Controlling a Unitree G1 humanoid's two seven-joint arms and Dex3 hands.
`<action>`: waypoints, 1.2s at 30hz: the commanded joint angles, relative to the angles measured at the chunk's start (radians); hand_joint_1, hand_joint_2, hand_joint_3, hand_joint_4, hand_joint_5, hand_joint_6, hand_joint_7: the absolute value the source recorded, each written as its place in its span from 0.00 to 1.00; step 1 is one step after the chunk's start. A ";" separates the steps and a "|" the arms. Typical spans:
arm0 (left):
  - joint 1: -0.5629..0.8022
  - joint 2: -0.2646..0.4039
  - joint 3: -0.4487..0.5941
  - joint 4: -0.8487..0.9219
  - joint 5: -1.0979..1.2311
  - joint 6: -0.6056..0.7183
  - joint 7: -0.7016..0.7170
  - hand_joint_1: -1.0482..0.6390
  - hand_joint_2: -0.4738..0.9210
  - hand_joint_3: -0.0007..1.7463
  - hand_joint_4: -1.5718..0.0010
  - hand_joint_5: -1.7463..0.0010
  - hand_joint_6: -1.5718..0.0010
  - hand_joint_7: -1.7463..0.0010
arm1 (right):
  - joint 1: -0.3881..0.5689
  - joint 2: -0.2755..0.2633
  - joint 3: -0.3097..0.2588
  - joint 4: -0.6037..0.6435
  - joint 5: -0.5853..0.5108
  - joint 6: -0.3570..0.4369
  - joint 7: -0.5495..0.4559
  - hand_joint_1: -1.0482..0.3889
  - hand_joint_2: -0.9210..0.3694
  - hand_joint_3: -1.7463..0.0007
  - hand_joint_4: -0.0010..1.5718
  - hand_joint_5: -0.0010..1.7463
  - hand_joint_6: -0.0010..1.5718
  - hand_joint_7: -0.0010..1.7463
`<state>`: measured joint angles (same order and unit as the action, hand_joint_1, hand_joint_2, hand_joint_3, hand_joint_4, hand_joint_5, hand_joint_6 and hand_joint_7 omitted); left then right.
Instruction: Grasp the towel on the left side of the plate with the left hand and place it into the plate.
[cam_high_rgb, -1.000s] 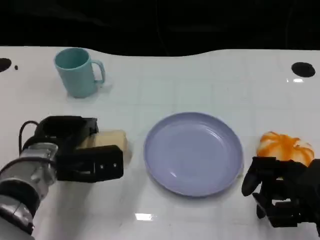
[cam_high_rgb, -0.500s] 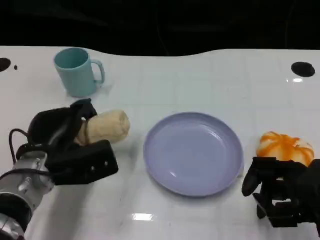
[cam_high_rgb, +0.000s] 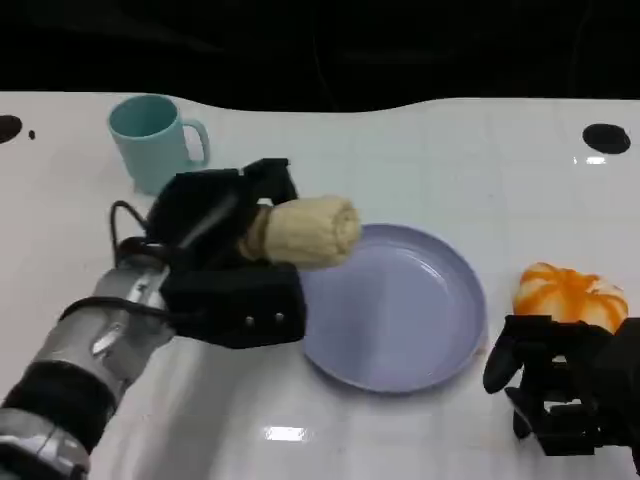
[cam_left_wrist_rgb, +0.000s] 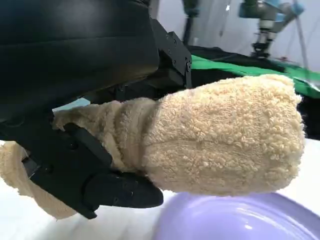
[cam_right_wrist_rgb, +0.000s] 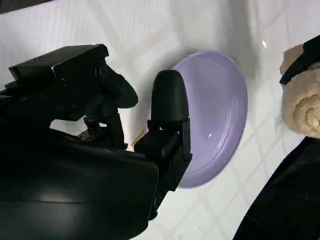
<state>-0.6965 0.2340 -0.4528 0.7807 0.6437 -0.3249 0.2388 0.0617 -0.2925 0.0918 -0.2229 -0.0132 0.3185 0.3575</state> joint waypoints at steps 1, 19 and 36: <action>-0.046 -0.035 -0.020 -0.001 0.018 0.008 -0.029 0.51 0.66 0.61 0.42 0.00 0.57 0.00 | 0.003 -0.009 -0.004 -0.013 0.000 0.005 -0.002 0.78 0.20 0.43 0.43 0.95 0.42 0.84; -0.124 -0.182 -0.082 0.102 0.004 0.051 -0.189 0.48 0.85 0.36 0.57 0.09 0.54 0.44 | 0.015 -0.014 -0.004 -0.030 -0.001 0.008 0.001 0.77 0.21 0.43 0.42 0.96 0.42 0.83; -0.099 -0.092 -0.124 -0.027 0.057 0.074 -0.322 0.07 1.00 0.05 0.97 0.85 0.99 1.00 | 0.016 -0.021 -0.005 -0.028 -0.008 0.007 0.003 0.77 0.21 0.42 0.42 0.95 0.42 0.83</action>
<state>-0.7992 0.1148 -0.5810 0.7801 0.6984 -0.2554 -0.0643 0.0709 -0.2935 0.0931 -0.2470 -0.0158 0.3285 0.3592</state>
